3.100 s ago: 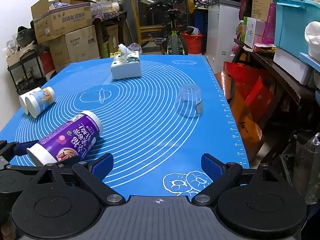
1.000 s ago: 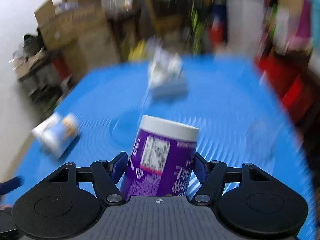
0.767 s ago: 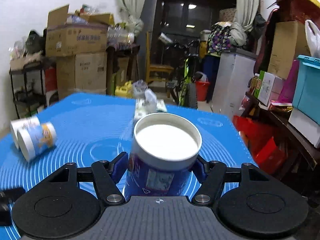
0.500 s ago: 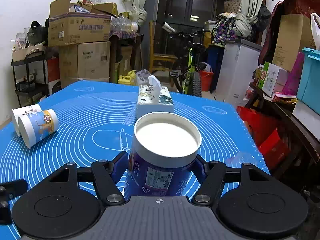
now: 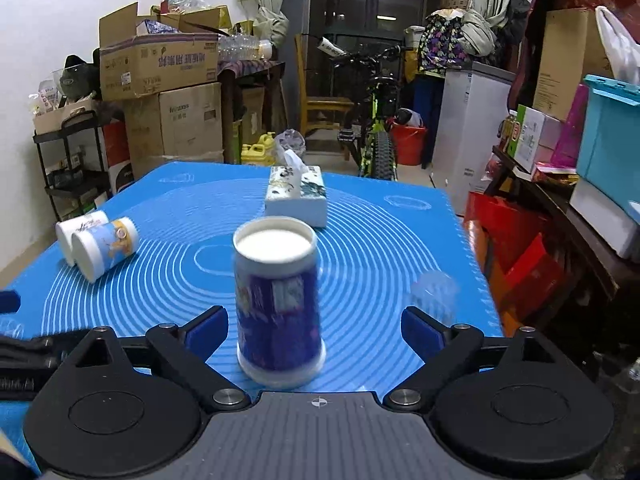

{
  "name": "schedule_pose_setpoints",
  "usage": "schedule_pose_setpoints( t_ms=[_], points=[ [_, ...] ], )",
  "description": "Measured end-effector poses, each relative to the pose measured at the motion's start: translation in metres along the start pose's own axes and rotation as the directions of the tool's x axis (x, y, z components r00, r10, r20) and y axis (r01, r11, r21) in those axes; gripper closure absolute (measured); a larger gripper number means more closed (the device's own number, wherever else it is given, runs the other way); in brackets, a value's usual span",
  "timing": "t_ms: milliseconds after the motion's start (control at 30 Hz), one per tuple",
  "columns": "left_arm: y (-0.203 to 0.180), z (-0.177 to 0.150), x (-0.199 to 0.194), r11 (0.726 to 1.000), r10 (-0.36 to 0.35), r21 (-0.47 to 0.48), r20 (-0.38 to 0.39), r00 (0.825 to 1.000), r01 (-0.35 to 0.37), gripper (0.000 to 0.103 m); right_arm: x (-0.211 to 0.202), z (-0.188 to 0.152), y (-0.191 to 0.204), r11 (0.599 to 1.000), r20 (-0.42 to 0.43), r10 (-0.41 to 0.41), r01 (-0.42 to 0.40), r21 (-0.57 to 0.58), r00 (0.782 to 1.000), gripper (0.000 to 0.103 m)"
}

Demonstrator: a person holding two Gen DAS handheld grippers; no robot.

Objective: Flip cup upside down

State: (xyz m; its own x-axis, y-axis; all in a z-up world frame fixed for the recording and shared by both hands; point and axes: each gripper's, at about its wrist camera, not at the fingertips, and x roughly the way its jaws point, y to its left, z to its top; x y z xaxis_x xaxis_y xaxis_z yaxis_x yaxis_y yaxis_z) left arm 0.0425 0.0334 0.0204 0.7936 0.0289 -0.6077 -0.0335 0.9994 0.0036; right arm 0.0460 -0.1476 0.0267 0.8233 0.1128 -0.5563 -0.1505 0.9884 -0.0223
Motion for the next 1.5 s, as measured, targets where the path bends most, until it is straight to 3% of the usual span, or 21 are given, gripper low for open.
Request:
schedule_pose_setpoints(
  t_ms=[300, 667, 1500],
  points=[
    [-0.020, -0.016, -0.035, 0.998, -0.059, 0.013, 0.000, 0.998, 0.059, 0.000, -0.050, -0.034, -0.014, 1.000, -0.036, 0.000, 0.000, -0.007, 0.999, 0.009],
    [-0.041, -0.041, -0.057, 0.992, -0.091, 0.080, -0.025, 0.996, 0.093, 0.001, -0.080, -0.060, -0.022, 1.000, -0.065, -0.003, 0.003, 0.001, 0.998, 0.009],
    [-0.056, -0.054, -0.064, 0.987, -0.091, 0.129, -0.045, 0.995, 0.096, 0.000, -0.094, -0.068, -0.034, 1.000, -0.080, -0.002, 0.003, 0.005, 0.997, 0.009]
  ],
)
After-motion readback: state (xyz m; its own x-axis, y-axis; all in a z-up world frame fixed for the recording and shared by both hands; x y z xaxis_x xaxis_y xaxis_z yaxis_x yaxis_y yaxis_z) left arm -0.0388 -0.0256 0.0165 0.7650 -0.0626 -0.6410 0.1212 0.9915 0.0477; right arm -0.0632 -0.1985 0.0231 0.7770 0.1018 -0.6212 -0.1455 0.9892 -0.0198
